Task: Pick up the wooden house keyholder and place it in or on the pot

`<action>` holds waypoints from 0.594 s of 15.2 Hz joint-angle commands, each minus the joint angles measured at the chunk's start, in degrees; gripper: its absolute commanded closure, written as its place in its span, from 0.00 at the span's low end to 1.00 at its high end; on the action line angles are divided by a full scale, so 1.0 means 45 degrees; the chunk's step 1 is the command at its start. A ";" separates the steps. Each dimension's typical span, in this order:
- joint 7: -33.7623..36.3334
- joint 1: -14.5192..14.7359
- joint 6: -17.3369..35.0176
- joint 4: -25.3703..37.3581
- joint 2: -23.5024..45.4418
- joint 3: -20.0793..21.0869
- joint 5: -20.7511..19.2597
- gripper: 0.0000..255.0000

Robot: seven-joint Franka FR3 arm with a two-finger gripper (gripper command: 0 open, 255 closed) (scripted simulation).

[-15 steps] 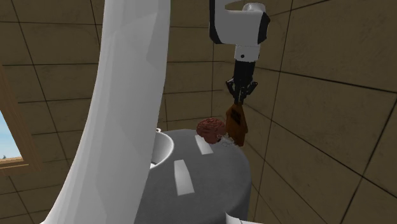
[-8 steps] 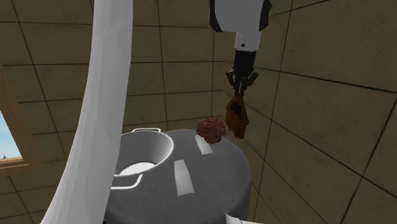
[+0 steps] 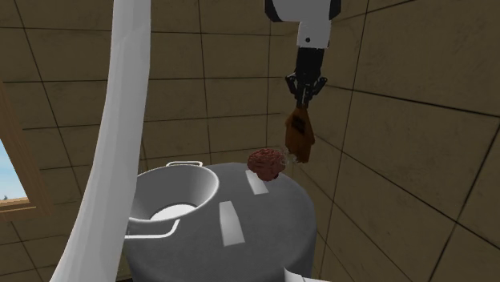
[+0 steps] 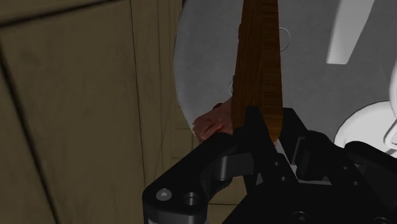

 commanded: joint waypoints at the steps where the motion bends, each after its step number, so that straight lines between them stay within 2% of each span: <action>1: 0.0011 -0.0018 -0.0357 0.0356 -0.0004 -0.0009 -0.0007 1.00; 3: 0.0026 -0.0023 -0.0583 0.0585 -0.0002 -0.0011 -0.0011 1.00; 9: 0.1569 0.0997 -0.0503 -0.0810 -0.1436 0.0510 -0.0283 1.00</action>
